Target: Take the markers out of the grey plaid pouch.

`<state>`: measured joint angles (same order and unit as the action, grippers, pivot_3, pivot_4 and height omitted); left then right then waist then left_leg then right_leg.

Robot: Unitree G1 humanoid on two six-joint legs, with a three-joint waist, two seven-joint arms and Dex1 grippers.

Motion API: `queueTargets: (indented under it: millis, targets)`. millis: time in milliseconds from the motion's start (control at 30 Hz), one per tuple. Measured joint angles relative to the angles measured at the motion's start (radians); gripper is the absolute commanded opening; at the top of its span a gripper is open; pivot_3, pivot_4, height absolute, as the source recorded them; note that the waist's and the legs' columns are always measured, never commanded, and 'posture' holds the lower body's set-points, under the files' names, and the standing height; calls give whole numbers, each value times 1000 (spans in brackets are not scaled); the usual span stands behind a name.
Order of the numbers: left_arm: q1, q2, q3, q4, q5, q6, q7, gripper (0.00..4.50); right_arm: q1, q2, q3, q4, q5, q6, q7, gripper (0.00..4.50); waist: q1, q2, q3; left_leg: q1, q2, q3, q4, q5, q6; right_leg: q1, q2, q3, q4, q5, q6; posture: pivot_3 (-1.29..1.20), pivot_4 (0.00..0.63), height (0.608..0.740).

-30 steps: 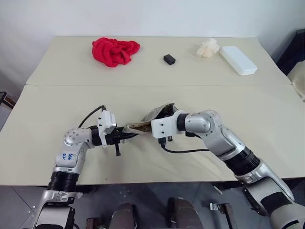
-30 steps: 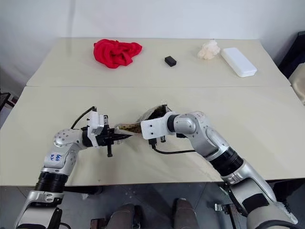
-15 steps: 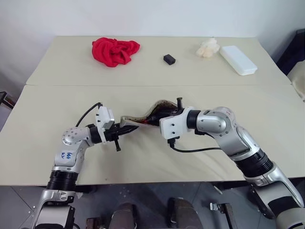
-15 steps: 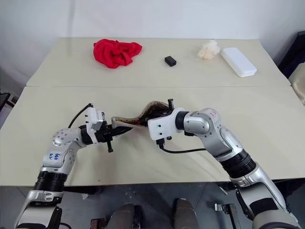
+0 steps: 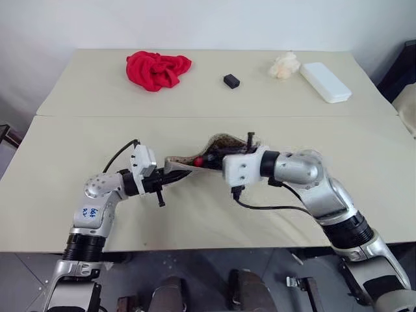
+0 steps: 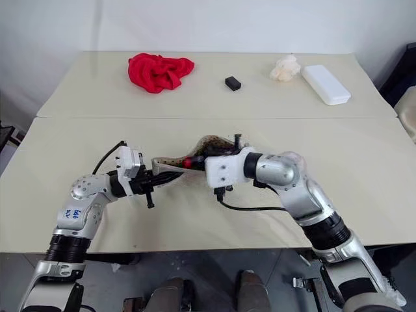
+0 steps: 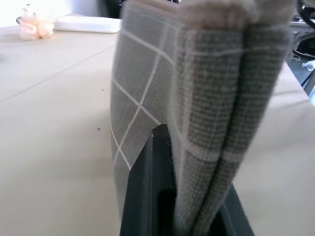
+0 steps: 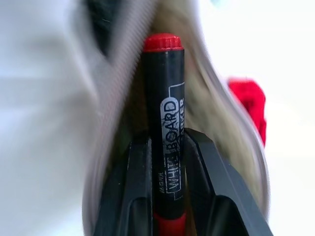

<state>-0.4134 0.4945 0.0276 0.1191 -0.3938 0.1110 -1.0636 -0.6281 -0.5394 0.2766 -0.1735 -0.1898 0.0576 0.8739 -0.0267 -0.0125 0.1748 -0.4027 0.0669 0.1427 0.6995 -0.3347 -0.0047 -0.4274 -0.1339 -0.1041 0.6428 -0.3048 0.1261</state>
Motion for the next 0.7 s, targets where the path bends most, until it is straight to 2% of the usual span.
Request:
queueTargets:
  millis: [233,400,567,633,700]
  targets:
    - [8,1,1,-4,0,-6,-2,0,64,24,-117,-121,408,37,142,576,1,0,0,0,0,0,0,0,0,0,0,0,0,0,0,0,150,740]
    - [9,5,1,-7,-2,-10,-16,0,49,16,-257,-208,706,230,109,575,5,0,0,0,0,0,1,0,0,0,0,0,0,0,0,0,150,740]
    - [10,32,6,-10,-30,-4,-59,0,27,-176,-477,-240,1172,662,-33,575,18,0,0,0,0,-1,0,0,1,1,-1,0,0,0,0,0,150,740]
    - [25,42,11,-36,-50,3,-87,0,113,-351,-525,-204,1180,759,-16,575,34,-1,-1,0,0,-1,0,-1,1,2,-1,0,-2,0,0,0,150,740]
    - [46,63,11,-62,-68,19,-116,0,237,-461,-539,-118,1101,797,-5,575,42,-2,-1,0,0,0,0,-1,2,2,-1,0,-5,0,0,0,150,740]
